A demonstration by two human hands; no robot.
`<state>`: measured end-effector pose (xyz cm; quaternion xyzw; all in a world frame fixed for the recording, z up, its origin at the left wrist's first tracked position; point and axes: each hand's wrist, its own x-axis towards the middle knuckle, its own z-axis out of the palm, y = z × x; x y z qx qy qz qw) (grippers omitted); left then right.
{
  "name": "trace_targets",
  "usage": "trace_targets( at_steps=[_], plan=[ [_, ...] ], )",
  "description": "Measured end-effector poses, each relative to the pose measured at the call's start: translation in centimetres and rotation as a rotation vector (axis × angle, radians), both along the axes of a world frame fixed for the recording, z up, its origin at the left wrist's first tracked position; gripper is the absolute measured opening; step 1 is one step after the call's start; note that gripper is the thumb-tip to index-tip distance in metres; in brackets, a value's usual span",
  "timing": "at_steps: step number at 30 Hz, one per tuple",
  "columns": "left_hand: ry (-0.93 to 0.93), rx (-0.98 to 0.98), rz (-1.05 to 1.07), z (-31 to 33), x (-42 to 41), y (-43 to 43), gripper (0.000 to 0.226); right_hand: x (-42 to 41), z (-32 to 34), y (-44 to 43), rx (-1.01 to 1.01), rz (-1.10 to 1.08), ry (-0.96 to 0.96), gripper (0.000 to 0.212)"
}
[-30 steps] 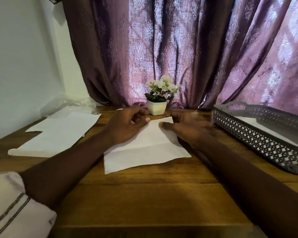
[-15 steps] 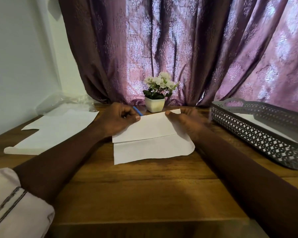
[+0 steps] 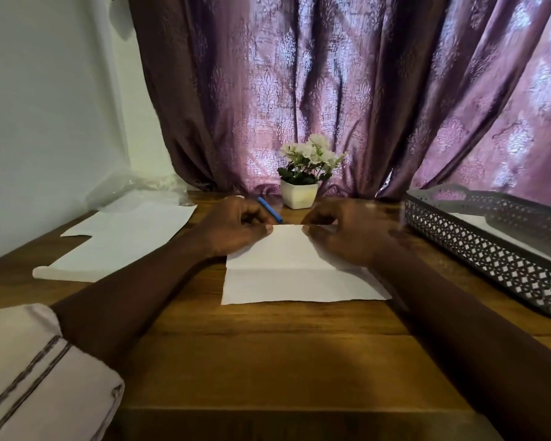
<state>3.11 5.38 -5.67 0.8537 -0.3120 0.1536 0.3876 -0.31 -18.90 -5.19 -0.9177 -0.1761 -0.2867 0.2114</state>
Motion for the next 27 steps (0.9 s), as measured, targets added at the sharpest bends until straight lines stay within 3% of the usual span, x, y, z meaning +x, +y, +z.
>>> trace_targets(
  at_steps=[5,10,13,15,17,19,23,27],
  plan=[
    [-0.014,0.017,0.044,0.0,1.1,1.5,0.024,0.8,-0.1,-3.1,0.107,-0.081,0.218,0.010],
    [-0.046,0.041,0.134,-0.4,1.6,2.1,0.013,0.7,-0.7,-4.2,0.163,-0.258,0.193,0.013],
    [-0.227,0.017,0.228,0.0,1.4,2.1,0.004,-0.1,-0.4,-2.2,0.471,-0.051,0.243,0.029],
    [-0.418,0.009,0.277,0.8,0.7,2.0,0.013,-0.8,-0.1,-1.0,0.761,0.083,0.383,0.034],
    [-0.553,0.035,0.245,1.5,-0.1,2.0,0.016,-0.5,0.1,-1.0,0.858,0.107,0.436,0.045],
    [-0.534,0.116,0.178,1.9,-0.6,2.2,0.014,-0.1,0.3,-1.4,0.795,0.030,0.456,0.056],
    [-0.286,0.366,0.109,1.3,-1.1,1.9,0.012,0.1,-0.5,-1.5,0.520,-0.090,0.422,0.029],
    [-0.183,0.453,0.035,0.7,-0.9,1.2,0.015,0.7,-1.5,-0.3,0.141,-0.129,0.407,0.050]
  ],
)
